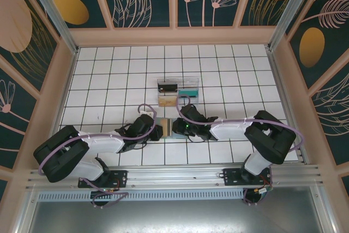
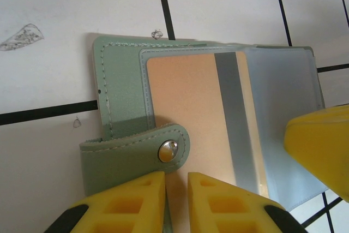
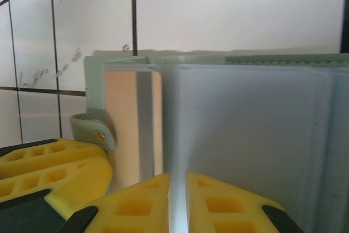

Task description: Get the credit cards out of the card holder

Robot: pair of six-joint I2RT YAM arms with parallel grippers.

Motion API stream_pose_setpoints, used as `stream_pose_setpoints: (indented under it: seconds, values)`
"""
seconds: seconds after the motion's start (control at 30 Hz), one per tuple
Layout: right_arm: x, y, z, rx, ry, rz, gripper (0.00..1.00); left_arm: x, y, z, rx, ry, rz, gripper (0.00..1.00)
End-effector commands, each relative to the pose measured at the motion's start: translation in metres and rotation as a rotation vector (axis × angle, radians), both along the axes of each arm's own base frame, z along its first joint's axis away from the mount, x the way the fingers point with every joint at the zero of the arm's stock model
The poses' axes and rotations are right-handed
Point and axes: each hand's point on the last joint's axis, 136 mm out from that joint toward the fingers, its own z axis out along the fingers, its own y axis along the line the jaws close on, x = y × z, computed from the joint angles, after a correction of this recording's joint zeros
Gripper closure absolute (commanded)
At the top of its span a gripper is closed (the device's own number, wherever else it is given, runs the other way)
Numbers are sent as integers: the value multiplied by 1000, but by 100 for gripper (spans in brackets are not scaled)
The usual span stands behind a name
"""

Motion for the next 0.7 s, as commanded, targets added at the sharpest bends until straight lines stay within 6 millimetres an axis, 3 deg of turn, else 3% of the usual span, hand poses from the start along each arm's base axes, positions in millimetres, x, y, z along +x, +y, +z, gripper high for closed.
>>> stream_pose_setpoints:
  seconds: [0.0,0.27,0.67]
  values:
    - [5,12,10,49,-10,27,84,-1,-3,-1,-9,18,-6,81]
    - [3,9,-5,40,30,22,84,-1,-2,-1,-11,18,-4,81]
    - [2,17,-6,70,42,45,85,-1,-3,-2,-13,20,-6,81]
